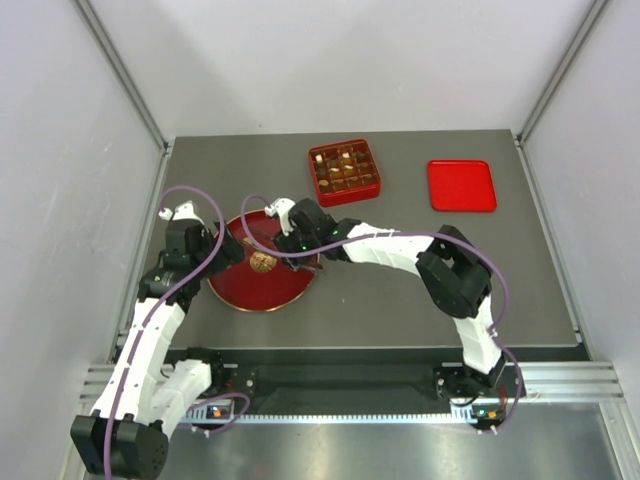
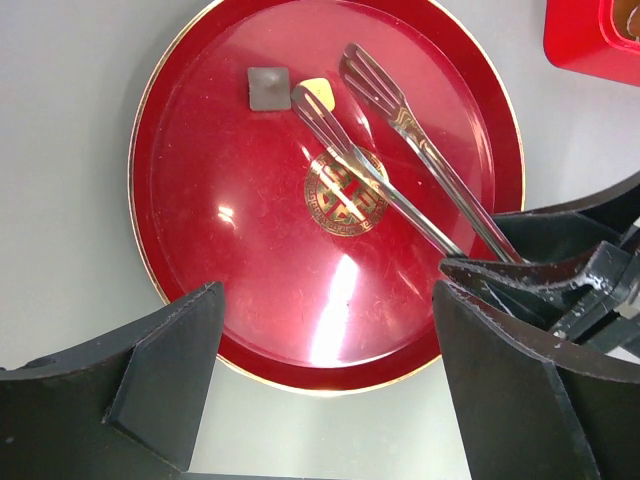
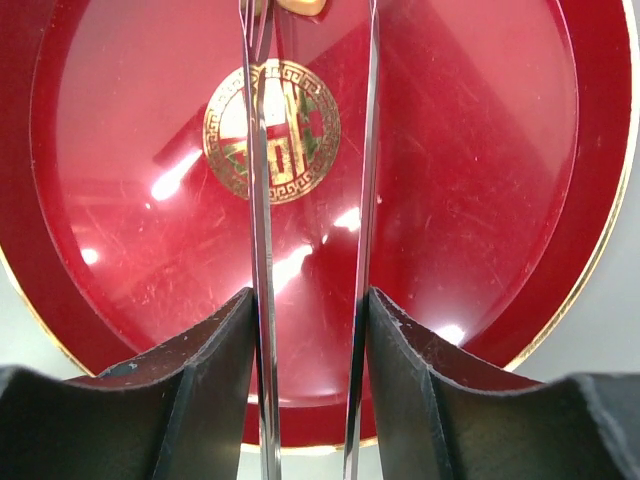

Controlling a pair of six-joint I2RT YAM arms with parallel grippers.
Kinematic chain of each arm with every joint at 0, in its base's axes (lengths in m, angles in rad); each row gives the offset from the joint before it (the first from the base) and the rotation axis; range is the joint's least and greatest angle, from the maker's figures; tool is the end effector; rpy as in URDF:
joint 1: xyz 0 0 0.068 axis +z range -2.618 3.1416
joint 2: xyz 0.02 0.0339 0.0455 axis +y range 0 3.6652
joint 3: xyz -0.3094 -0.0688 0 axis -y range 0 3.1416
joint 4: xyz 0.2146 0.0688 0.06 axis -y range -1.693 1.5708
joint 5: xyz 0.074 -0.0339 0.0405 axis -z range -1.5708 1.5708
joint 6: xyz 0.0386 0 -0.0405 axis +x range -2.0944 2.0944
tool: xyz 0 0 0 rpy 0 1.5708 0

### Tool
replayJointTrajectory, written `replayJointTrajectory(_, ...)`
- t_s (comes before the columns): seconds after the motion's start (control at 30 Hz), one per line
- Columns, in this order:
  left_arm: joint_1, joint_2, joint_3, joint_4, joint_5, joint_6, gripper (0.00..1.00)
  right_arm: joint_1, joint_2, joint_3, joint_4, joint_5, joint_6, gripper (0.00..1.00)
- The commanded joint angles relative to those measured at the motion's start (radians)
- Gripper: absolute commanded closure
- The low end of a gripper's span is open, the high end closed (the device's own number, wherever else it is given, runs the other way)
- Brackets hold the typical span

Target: Pack the chocolate

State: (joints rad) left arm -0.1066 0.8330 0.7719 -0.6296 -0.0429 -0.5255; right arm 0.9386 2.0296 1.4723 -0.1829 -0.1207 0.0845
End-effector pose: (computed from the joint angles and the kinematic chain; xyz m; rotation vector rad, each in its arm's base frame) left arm 0.1160 -0.0108 0.3175 -0.4959 2.2222 -0.2868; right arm 0.2644 0.3689 0.2526 -1.0503 2.1541 0.6433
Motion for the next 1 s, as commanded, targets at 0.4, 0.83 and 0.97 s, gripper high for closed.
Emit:
replayJointTrajectory(0.4, -0.002, -0.015, 0.015, 0.016, -0.003, -0.005, 0.11, 0.046, 0.020, 0.083, -0.010, 0.084, -0.064, 0.60)
replayJointTrajectory(0.83, -0.002, -0.017, 0.015, 0.013, -0.008, -0.005, 0.11, 0.031, -0.092, 0.020, -0.009, 0.096, -0.034, 0.64)
replayJointTrajectory(0.97, -0.002, -0.018, 0.015, 0.013, -0.009, -0.007, 0.11, 0.002, -0.153, -0.004, -0.007, 0.056, -0.009, 0.65)
